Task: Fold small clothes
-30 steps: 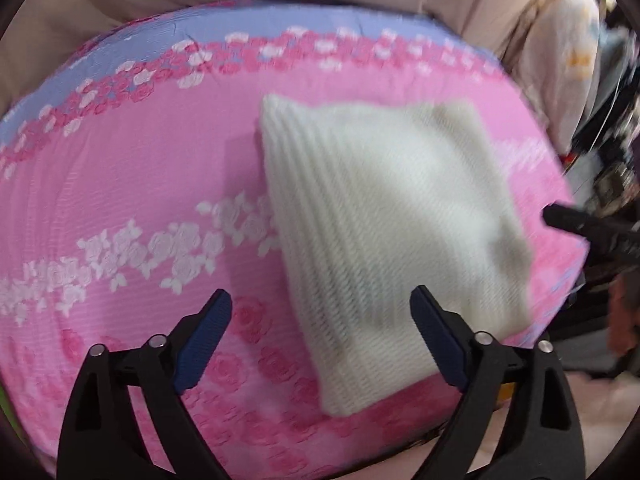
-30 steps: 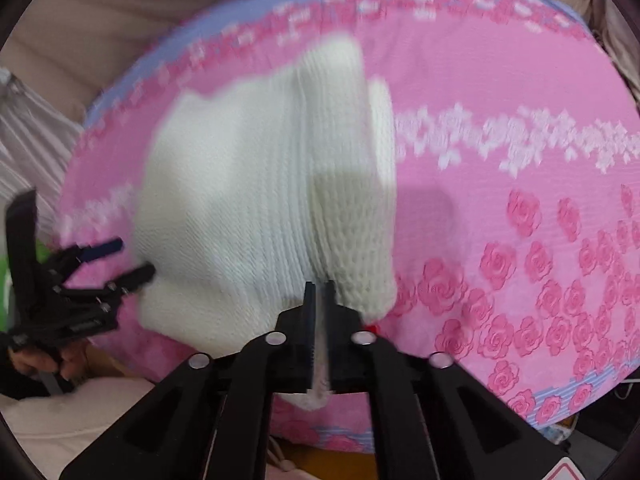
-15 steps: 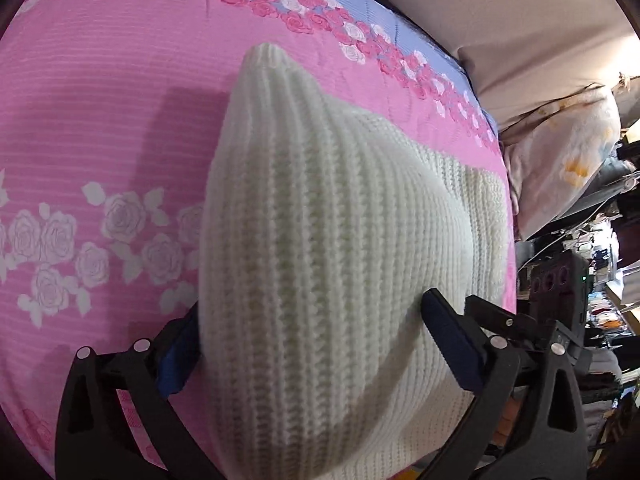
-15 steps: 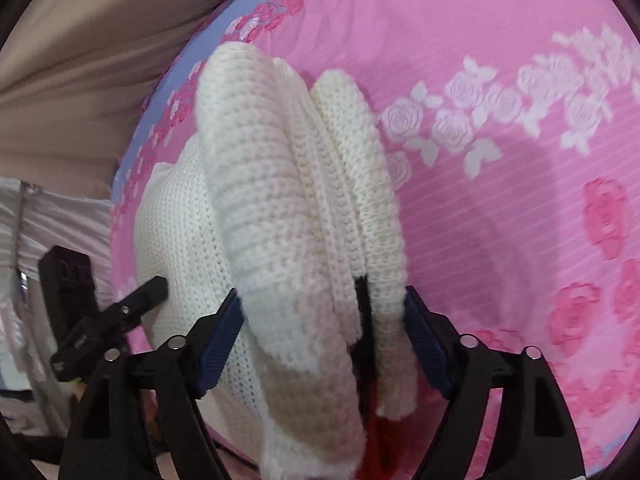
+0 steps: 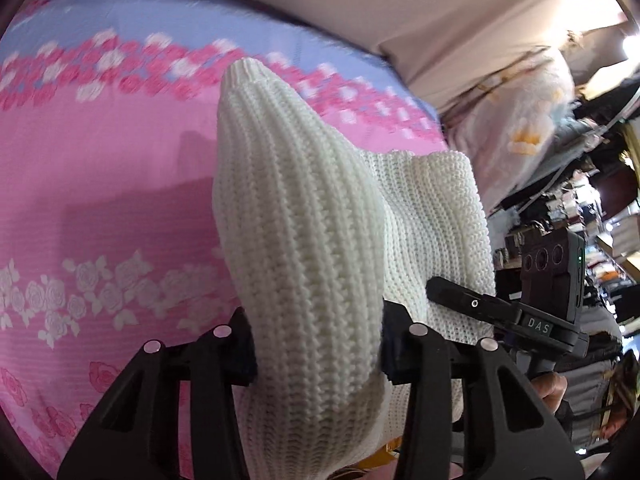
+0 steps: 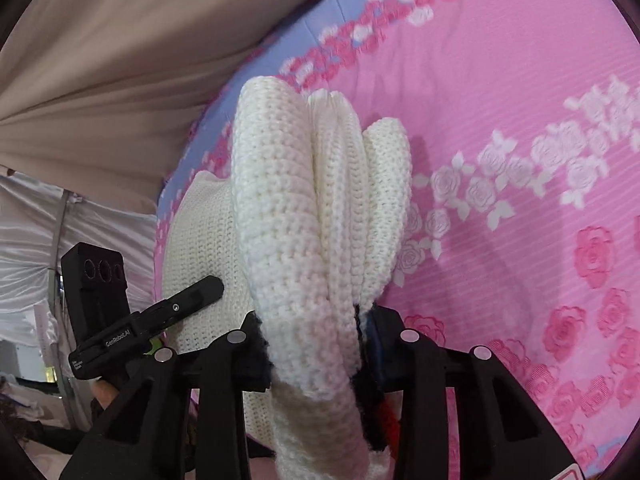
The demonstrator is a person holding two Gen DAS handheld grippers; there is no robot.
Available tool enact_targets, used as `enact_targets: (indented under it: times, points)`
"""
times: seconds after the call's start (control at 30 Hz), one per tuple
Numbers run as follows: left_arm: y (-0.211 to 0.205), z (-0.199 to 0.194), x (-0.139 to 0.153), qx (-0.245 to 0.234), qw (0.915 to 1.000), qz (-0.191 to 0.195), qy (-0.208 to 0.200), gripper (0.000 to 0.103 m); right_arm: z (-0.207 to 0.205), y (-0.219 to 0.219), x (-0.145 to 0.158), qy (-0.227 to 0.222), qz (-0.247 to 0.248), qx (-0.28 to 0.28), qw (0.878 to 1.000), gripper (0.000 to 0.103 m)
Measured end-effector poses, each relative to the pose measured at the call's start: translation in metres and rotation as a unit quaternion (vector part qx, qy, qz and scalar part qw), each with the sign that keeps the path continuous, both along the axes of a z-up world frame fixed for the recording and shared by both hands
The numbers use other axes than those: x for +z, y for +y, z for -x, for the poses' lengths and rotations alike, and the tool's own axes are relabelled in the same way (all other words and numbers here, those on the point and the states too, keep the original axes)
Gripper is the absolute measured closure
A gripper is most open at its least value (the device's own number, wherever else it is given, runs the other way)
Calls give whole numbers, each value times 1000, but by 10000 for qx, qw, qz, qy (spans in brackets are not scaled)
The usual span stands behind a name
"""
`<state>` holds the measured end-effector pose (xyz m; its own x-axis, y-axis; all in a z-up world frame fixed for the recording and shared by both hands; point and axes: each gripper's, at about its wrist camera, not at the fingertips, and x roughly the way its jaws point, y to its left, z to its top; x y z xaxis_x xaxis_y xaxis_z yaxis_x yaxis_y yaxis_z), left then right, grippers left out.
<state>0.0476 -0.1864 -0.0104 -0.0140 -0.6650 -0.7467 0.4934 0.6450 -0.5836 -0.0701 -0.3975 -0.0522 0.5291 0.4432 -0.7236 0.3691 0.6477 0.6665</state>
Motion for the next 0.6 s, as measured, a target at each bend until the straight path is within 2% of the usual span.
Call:
enact_targets:
  times: [0.13,0.17,0.23,0.33,0.37,0.43,0.53,0.6]
  points:
    - [-8,6,64,-254,9976,464,-447,61,23,-15,52,-367,262,-232,9987,68]
    - [-9,7,92,-340,9951,637,-671,61,27,-17,72,-541,367,-280,9975,68]
    - [-8,7,130,-443,9899,850,-1047,61,33,-21,112,-893,557,-355,9938,68]
    - [5,11,201,-527,9745,1229,-1804,60,34,-18,180,-1591,900,-399,9823,68]
    - [14,13,231,-530,9657,1377,-2138,60,35,-15,205,-1885,1045,-394,9757,68]
    - [29,17,272,-497,9523,1539,-2589,59,34,-10,247,-2375,1253,-392,9625,68]
    - [60,20,321,-384,9352,1703,-3082,58,30,10,307,-3087,1456,-335,9393,67]
    - [75,15,339,-289,9299,1710,-3244,57,26,25,341,-3475,1481,-289,9254,67]
